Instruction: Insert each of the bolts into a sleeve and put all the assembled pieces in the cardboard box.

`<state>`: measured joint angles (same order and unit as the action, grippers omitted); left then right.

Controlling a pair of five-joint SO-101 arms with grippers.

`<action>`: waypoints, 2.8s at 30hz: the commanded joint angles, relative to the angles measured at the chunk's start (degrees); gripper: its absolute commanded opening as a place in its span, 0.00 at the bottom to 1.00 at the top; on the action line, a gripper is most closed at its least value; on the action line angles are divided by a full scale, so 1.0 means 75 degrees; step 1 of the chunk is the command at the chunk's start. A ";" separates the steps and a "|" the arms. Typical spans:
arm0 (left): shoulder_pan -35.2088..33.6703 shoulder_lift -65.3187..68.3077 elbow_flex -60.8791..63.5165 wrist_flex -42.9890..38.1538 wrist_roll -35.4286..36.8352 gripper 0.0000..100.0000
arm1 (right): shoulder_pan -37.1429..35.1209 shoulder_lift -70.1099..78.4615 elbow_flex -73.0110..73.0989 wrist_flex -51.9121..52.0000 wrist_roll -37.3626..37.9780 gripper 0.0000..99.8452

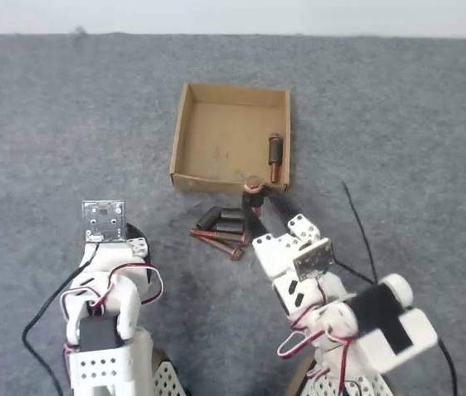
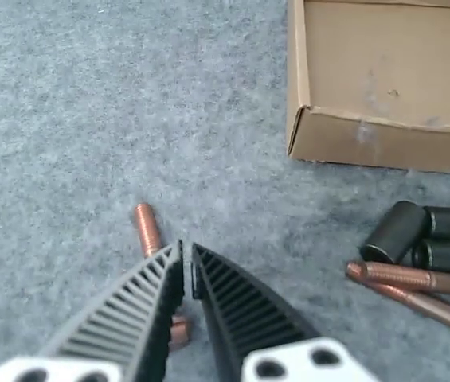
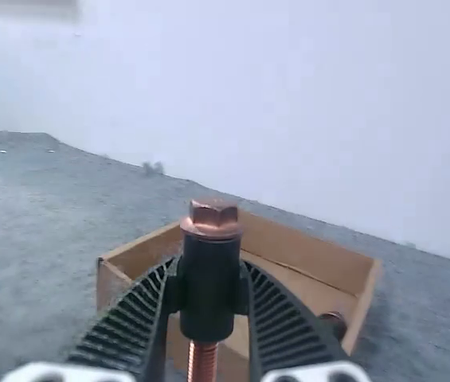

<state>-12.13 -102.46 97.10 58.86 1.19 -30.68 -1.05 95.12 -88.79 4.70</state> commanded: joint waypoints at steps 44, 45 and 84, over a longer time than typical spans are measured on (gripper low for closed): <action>-0.0012 -0.0070 -0.0064 -0.0129 -0.0070 0.01 | 0.1037 0.0041 -0.9541 1.3814 0.0035 0.01; -0.0012 -0.0070 -0.0064 -0.0129 -0.0070 0.01 | 0.1084 0.0275 -0.9705 1.3873 0.0035 0.01; -0.0012 -0.0070 -0.0064 -0.0141 -0.0070 0.01 | 0.1342 0.2585 -1.2038 1.5877 -0.1032 0.14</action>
<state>-12.13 -102.46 97.10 58.86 1.10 -21.54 20.40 8.26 29.89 -2.86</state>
